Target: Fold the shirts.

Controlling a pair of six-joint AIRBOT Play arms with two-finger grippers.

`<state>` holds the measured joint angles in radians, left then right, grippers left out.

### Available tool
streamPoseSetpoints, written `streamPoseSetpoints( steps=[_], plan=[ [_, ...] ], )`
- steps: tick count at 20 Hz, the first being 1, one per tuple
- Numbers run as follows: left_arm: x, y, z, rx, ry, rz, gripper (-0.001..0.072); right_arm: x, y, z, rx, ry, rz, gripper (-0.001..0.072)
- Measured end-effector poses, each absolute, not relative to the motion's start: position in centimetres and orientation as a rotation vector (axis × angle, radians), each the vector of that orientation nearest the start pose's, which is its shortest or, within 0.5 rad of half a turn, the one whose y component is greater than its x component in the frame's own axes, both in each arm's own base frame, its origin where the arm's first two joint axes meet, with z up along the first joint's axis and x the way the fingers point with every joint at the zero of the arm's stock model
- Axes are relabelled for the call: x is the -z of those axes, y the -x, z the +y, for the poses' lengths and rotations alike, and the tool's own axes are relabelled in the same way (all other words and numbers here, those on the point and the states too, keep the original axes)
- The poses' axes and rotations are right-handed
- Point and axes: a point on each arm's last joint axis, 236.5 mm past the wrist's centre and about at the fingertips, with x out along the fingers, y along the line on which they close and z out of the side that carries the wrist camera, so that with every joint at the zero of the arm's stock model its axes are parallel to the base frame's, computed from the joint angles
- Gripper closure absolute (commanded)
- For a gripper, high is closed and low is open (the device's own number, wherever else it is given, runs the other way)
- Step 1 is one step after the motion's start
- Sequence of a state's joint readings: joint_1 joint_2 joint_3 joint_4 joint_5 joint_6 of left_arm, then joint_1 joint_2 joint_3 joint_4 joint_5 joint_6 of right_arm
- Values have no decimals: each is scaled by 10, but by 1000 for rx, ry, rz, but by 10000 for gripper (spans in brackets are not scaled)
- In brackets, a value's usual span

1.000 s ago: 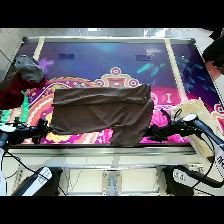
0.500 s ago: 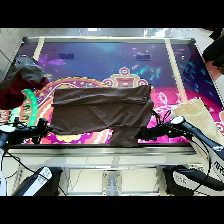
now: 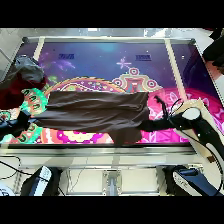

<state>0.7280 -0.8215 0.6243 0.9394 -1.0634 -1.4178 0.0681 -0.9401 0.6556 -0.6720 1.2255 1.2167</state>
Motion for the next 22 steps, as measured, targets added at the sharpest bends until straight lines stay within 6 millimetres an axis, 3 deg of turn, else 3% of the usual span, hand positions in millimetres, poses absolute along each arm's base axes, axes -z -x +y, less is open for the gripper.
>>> streamPoseSetpoints(
  steps=[4,7,11,14,18,22],
  plan=[
    [-42,-323,75,-146,715,890,698,-66,-308,185,-668,-506,1109,700],
    [-40,-358,70,-112,600,936,698,-64,-354,178,-621,-467,1086,700],
    [-14,-407,75,-126,505,1036,698,-38,-416,165,-529,-440,1088,700],
    [12,-436,79,-142,464,1104,698,-12,-452,160,-471,-456,1096,700],
    [42,-465,86,-180,411,1132,698,20,-483,154,-409,-480,1100,700],
    [59,-490,85,-193,382,1096,697,51,-496,150,-367,-494,1118,700]
  ],
)
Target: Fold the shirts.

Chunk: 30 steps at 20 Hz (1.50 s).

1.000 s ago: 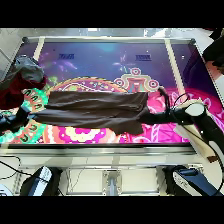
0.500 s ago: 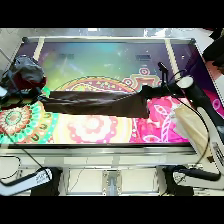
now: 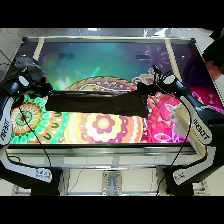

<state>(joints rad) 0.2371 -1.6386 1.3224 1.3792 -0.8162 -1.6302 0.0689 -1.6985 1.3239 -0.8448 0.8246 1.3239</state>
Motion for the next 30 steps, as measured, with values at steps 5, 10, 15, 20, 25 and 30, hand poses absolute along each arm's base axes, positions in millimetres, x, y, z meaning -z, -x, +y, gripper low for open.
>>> streamPoseSetpoints(
  steps=[5,10,15,20,25,30],
  plan=[
    [72,-501,77,-188,371,1085,321,62,-505,147,-345,-500,1112,675],
    [42,-508,81,-190,381,1011,9,31,-506,147,-410,-464,1125,433],
    [-41,-510,82,-160,329,847,8,-2,-474,97,-427,-326,1252,283],
    [-84,-503,33,-20,164,815,10,0,-440,46,-359,-326,1400,155],
    [-73,-498,-46,143,-32,906,11,39,-429,34,-325,-434,1530,85],
    [-75,-495,-131,299,-151,908,16,78,-431,58,-406,-591,1594,85]
  ],
)
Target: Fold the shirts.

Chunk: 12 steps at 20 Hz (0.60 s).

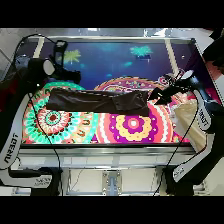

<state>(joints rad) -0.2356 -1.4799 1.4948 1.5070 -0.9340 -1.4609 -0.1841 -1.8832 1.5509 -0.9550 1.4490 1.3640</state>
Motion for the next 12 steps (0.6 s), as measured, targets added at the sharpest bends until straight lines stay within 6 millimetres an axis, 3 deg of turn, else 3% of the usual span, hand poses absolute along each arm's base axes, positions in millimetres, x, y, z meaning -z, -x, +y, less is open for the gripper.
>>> streamPoseSetpoints(
  steps=[4,10,11,12],
  plan=[
    [-68,-488,-171,372,-199,917,16,88,-448,78,-452,-668,1532,85],
    [-48,-485,-186,398,-222,953,16,95,-454,116,-509,-671,1517,111],
    [-44,-485,-187,400,-225,963,16,95,-453,124,-527,-665,1518,216],
    [-39,-484,-187,400,-227,978,16,93,-451,133,-553,-663,1521,389]
  ],
)
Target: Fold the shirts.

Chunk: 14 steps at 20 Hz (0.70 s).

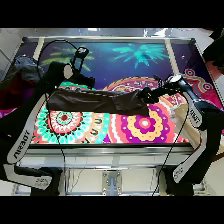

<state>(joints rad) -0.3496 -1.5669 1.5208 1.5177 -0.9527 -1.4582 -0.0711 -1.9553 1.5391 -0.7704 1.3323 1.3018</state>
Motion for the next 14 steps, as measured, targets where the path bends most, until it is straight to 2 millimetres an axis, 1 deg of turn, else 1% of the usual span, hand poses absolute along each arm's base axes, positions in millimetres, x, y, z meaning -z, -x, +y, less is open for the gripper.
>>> streamPoseSetpoints(
  steps=[1,2,3,4,5,8,10,12,14],
  plan=[
    [-33,-484,-188,401,-230,991,19,88,-449,142,-584,-673,1520,582],
    [-26,-483,-188,401,-233,1006,93,80,-447,153,-625,-690,1514,691],
    [-18,-483,-188,402,-235,1024,337,72,-445,161,-662,-699,1511,697],
    [-9,-482,-189,402,-239,1045,560,60,-443,168,-703,-708,1502,698],
    [2,-480,-190,404,-244,1071,700,47,-441,174,-744,-713,1491,697],
    [39,-468,-195,418,-257,1172,695,8,-436,182,-827,-693,1455,698],
    [64,-456,-205,446,-253,1244,695,-20,-434,185,-857,-672,1429,698],
    [85,-440,-227,509,-232,1302,695,-48,-430,185,-873,-643,1408,698],
    [96,-425,-253,590,-203,1331,695,-70,-424,181,-869,-600,1409,698]
  ],
)
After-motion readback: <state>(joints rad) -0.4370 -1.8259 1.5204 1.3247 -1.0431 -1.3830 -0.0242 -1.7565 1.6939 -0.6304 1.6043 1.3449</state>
